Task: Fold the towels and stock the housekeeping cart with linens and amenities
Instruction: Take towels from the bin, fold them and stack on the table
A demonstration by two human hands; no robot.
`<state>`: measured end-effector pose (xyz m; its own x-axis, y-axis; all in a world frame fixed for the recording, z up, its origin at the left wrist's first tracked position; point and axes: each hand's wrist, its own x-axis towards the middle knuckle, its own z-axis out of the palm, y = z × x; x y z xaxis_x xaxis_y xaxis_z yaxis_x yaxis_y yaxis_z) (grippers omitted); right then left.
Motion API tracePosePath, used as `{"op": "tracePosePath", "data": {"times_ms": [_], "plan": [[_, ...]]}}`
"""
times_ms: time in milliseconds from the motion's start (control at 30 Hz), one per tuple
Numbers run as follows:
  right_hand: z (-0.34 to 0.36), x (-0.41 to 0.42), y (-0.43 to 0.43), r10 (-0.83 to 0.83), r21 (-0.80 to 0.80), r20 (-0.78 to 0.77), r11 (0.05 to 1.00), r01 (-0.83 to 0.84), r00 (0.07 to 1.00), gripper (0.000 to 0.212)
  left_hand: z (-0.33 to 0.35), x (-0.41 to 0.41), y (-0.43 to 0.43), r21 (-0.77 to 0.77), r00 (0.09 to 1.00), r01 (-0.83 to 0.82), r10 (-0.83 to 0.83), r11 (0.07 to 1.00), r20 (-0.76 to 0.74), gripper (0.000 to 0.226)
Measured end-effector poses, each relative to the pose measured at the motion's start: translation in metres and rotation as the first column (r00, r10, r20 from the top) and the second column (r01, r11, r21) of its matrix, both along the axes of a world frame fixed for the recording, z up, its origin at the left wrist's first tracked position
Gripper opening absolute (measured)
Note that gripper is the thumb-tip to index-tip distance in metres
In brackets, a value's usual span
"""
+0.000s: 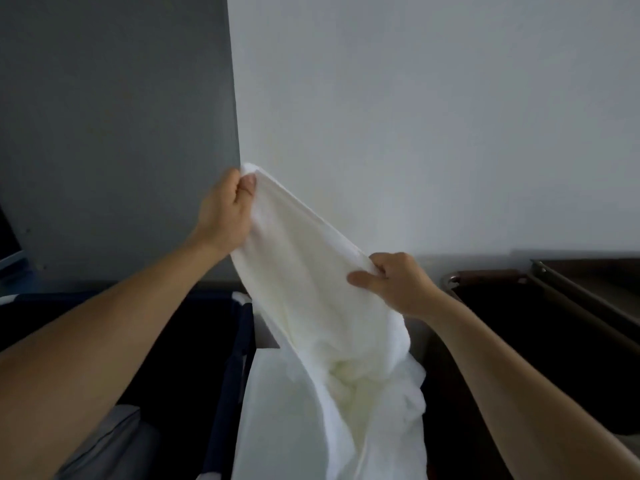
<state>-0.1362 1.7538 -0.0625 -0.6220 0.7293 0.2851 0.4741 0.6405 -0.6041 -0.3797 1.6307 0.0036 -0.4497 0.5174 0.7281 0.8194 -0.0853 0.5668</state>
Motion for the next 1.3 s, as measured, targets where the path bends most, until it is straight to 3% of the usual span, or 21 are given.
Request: {"op": "tracePosePath", "data": {"times_ms": [200,267,367,433,467,500,533,567,600,633,667,733,800,833,900,933,967,1000,1067,1200,1300], "plan": [[0.027,0.031,-0.011,0.183,-0.177,0.139,0.972,-0.157,0.973,0.042,0.014,-0.033,0.003,0.056,0.997,-0.075,0.076,0.996,-0.012,0.031],[0.04,0.028,-0.022,0.213,-0.208,0.099,0.96,-0.189,0.972,0.042,0.013,-0.039,0.004,0.06,0.994,-0.1,0.097,0.993,0.055,0.031],[0.091,0.022,-0.035,0.16,-0.02,-0.209,0.986,-0.168,0.965,0.047,0.022,-0.052,0.004,0.032,0.971,-0.163,0.154,0.986,0.184,0.029],[0.129,0.018,-0.042,0.154,0.069,-0.539,0.988,-0.138,0.828,0.037,0.035,-0.061,0.003,0.049,0.968,-0.146,0.132,0.988,0.215,0.028],[0.139,0.016,-0.047,0.188,0.087,-0.614,0.981,-0.171,0.767,0.027,0.042,-0.065,0.002,0.069,0.967,-0.146,0.127,0.987,0.222,0.027],[0.139,0.014,-0.052,0.215,0.095,-0.575,0.976,-0.197,0.789,0.025,0.047,-0.069,0.002,0.086,0.964,-0.161,0.138,0.983,0.228,0.027],[0.132,0.012,-0.056,0.212,0.076,-0.432,0.977,-0.199,0.877,0.029,0.052,-0.073,0.0,0.093,0.961,-0.177,0.151,0.98,0.23,0.026],[0.119,0.009,-0.06,0.183,0.025,-0.183,0.983,-0.181,0.966,0.036,0.054,-0.078,-0.001,0.089,0.963,-0.186,0.164,0.978,0.216,0.026],[0.107,0.009,-0.06,0.153,-0.032,0.068,0.988,-0.151,0.986,0.039,0.053,-0.08,-0.004,0.075,0.967,-0.189,0.172,0.979,0.189,0.027],[0.102,0.011,-0.06,0.118,-0.057,0.181,0.992,-0.11,0.976,0.037,0.05,-0.082,-0.006,0.053,0.972,-0.181,0.17,0.982,0.162,0.029],[0.103,0.015,-0.059,0.089,-0.054,0.164,0.995,-0.081,0.982,0.032,0.045,-0.084,-0.006,0.035,0.975,-0.168,0.161,0.985,0.155,0.03],[0.119,0.023,-0.058,0.051,0.008,-0.119,0.999,-0.05,0.992,0.026,0.035,-0.086,-0.004,0.001,0.972,-0.162,0.159,0.987,0.175,0.031],[0.128,0.029,-0.062,0.046,0.096,-0.38,0.995,-0.01,0.924,0.024,0.032,-0.086,-0.002,-0.037,0.965,-0.164,0.168,0.986,0.203,0.033],[0.124,0.029,-0.066,0.052,0.132,-0.35,0.991,-0.006,0.935,0.023,0.033,-0.086,-0.001,-0.046,0.957,-0.169,0.175,0.985,0.23,0.033],[0.094,0.026,-0.072,0.027,0.132,0.069,0.991,-0.036,0.997,0.023,0.034,-0.09,0.0,-0.049,0.956,-0.191,0.197,0.98,0.219,0.035],[0.073,0.028,-0.072,0.041,0.022,0.281,0.999,-0.049,0.959,0.027,0.032,-0.092,-0.001,-0.05,0.96,-0.194,0.2,0.98,0.197,0.036],[0.058,0.031,-0.071,0.078,-0.106,0.387,0.994,-0.04,0.919,0.034,0.027,-0.096,-0.001,-0.051,0.964,-0.187,0.193,0.981,0.183,0.034],[0.048,0.035,-0.069,0.106,-0.189,0.394,0.981,-0.033,0.913,0.037,0.021,-0.098,-0.002,-0.059,0.966,-0.177,0.185,0.982,0.182,0.031],[0.042,0.039,-0.067,0.087,-0.183,0.293,0.983,-0.034,0.952,0.035,0.005,-0.102,-0.001,-0.091,0.958,-0.172,0.188,0.981,0.216,0.027],[0.026,0.034,-0.059,-0.106,-0.162,-0.074,0.982,0.093,0.992,0.03,-0.029,-0.109,-0.005,-0.204,0.916,-0.197,0.254,0.959,0.31,0.04],[0.01,0.031,-0.062,-0.069,-0.191,0.062,0.978,0.079,0.996,0.029,-0.047,-0.115,-0.008,-0.24,0.904,-0.183,0.259,0.953,0.339,0.041]]}}
